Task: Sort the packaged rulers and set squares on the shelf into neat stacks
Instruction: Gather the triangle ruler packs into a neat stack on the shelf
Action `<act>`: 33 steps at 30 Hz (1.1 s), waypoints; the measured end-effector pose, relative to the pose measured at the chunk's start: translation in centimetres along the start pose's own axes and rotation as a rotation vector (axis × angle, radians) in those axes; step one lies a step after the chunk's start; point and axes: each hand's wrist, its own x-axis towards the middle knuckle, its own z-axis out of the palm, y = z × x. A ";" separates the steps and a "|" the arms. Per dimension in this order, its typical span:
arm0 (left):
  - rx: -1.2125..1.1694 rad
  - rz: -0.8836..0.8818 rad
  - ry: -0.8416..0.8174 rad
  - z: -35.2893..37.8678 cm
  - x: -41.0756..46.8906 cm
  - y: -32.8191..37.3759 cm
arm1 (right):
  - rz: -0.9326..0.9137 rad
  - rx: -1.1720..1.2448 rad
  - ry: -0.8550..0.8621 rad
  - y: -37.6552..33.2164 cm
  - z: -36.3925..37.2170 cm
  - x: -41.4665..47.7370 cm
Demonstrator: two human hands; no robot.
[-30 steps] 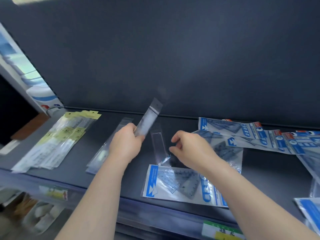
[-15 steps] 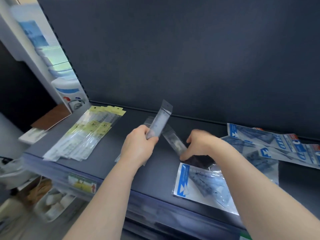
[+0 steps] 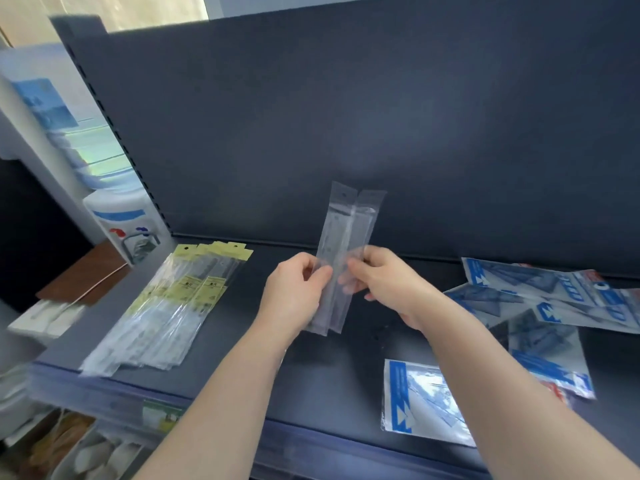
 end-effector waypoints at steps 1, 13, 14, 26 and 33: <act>0.033 -0.014 -0.013 -0.1 0.0 -0.4 | -0.002 0.003 -0.001 0.1 0.4 0.0; 0.684 -0.090 -0.081 -2.9 -1.1 -3.2 | -0.054 -1.076 0.056 2.2 4.4 0.1; 0.712 -0.075 -0.076 -2.8 -1.2 -3.2 | -0.058 -1.121 0.050 2.1 4.7 0.1; 0.610 0.213 -0.245 2.0 -0.8 0.4 | -0.032 -0.889 0.165 6.1 -1.0 -4.9; 0.639 0.367 -0.391 9.5 -1.8 3.5 | 0.047 -1.085 0.369 8.7 -7.6 -7.3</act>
